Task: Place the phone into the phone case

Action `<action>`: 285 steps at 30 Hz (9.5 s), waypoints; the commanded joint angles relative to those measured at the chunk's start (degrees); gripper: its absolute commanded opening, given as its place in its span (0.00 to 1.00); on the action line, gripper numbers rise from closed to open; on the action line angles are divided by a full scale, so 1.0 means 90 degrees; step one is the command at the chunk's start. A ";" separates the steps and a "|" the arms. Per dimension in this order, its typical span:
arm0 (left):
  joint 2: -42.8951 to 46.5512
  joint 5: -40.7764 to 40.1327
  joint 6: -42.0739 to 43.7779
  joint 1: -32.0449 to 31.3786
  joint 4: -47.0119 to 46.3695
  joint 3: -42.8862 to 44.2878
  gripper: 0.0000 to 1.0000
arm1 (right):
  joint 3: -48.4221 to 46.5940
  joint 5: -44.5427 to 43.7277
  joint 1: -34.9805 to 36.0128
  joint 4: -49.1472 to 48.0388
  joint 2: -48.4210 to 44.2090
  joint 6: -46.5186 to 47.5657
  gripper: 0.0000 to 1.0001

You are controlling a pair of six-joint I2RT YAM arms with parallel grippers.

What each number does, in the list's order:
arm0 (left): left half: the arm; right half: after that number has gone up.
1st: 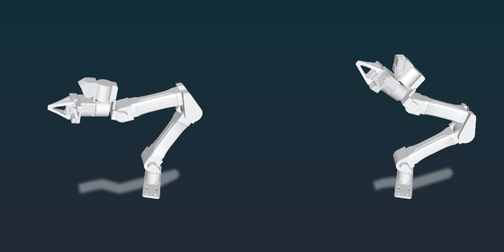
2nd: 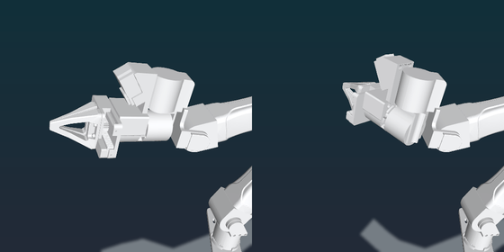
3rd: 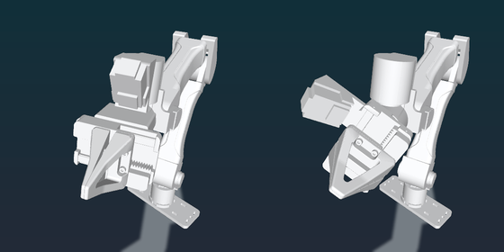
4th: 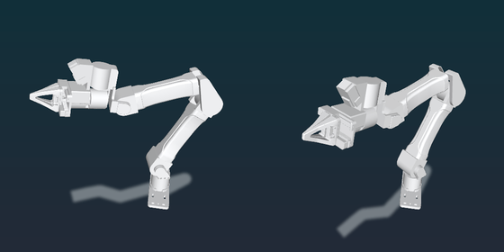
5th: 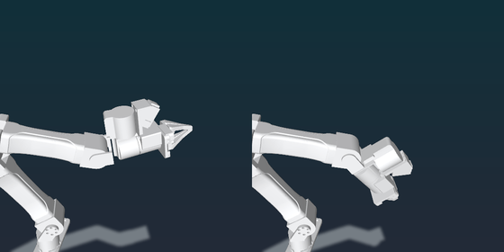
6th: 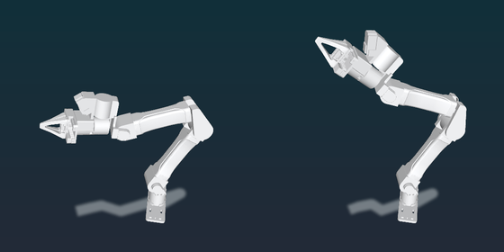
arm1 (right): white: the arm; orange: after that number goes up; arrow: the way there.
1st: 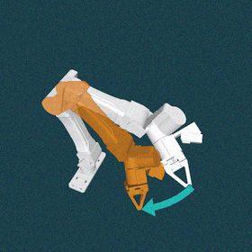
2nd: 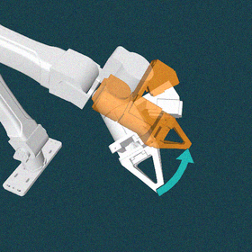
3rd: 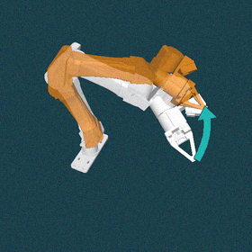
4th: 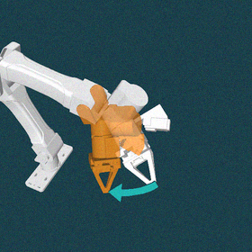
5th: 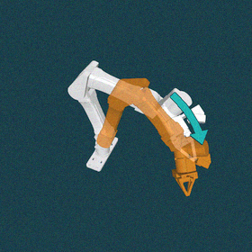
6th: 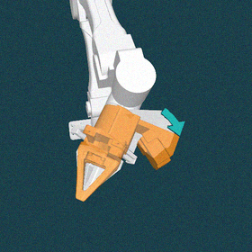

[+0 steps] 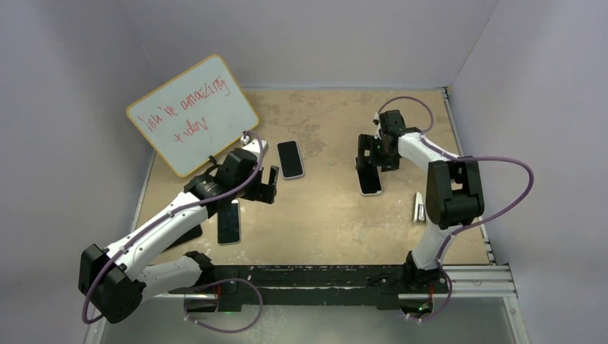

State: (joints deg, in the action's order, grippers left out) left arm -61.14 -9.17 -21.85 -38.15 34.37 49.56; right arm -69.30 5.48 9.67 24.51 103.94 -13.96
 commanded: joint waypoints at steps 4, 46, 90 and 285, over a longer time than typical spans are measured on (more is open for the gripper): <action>-0.0597 0.0847 -0.0210 0.1316 0.0003 -0.0158 1.00 | 0.0054 0.0293 -0.0001 -0.0133 -0.1072 -0.0465 0.99; -0.3045 0.0287 -0.0419 0.3106 0.0565 -0.0063 0.94 | 0.3009 0.2376 0.0193 -0.2143 -0.4562 -0.2053 0.99; -0.2129 0.4205 -0.2188 0.2481 -0.2608 -0.1432 0.41 | 0.4033 0.0192 0.5018 -0.6761 -0.2580 -0.4920 0.66; -0.1434 0.5026 -0.2284 0.2076 -0.4263 -0.2140 0.53 | 0.4592 -0.0115 0.3869 -0.4030 -0.5160 -0.4883 0.00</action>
State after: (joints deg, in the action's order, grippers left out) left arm -74.70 26.30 -42.26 -21.45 4.43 34.02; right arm -27.88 -0.45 44.23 -0.19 54.87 -53.63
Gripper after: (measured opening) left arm 0.535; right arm 0.035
